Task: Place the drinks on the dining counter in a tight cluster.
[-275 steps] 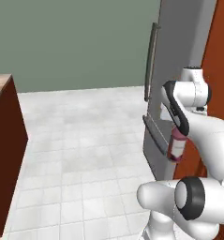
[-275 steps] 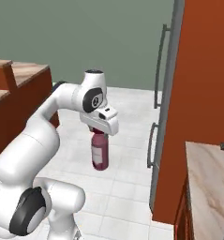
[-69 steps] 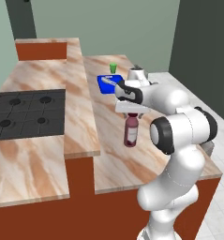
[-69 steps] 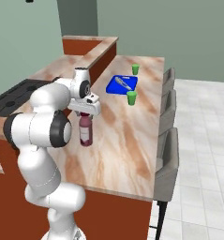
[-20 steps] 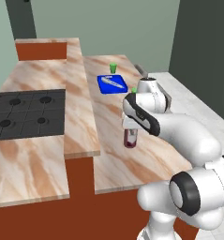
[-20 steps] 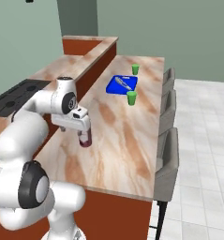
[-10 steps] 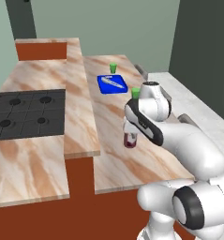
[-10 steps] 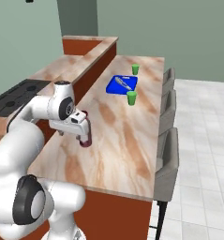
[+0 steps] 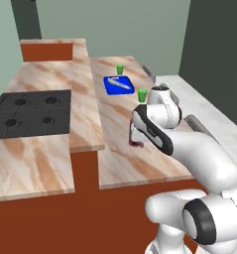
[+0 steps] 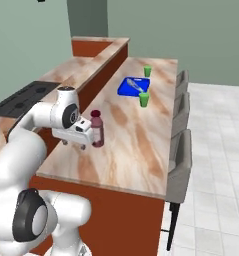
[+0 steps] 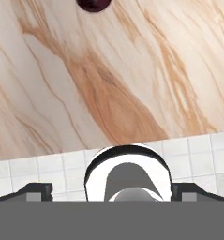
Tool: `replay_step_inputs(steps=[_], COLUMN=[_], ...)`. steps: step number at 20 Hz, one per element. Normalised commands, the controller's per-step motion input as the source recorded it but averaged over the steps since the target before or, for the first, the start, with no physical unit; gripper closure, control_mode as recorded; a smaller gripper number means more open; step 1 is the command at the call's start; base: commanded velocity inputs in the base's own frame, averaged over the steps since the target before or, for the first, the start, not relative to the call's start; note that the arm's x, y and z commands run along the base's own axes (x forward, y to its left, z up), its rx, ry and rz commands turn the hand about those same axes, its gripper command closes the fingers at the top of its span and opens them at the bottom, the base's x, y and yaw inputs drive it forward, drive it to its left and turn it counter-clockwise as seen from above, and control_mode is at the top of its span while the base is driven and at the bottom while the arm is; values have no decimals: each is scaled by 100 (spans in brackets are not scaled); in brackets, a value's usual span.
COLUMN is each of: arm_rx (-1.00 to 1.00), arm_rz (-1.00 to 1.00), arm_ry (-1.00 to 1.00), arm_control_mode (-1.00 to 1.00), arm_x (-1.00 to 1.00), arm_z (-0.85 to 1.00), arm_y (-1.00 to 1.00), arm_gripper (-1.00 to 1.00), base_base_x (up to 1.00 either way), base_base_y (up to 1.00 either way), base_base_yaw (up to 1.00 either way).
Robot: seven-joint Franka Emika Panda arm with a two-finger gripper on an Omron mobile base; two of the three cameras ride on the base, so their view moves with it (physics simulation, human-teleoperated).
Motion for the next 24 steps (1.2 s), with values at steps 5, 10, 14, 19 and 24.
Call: replay_step_inputs(steps=[5, 10, 14, 19, 24], arm_rx=[0, 0, 0, 0, 0], arm_rz=[0, 0, 0, 0, 0], arm_ry=[0, 0, 0, 0, 0], arm_control_mode=[100, 100, 100, 100, 100], arm_x=[0, 0, 0, 0, 0], arm_z=[0, 0, 0, 0, 0], arm_y=[0, 0, 0, 0, 0], arm_gripper=[-100, -100, -100, -100, -100], base_base_x=[-53, -22, -11, -7, -4], base_base_y=[17, 17, 14, 15, 17], base_base_yaw=[46, 88, 98, 99, 95])
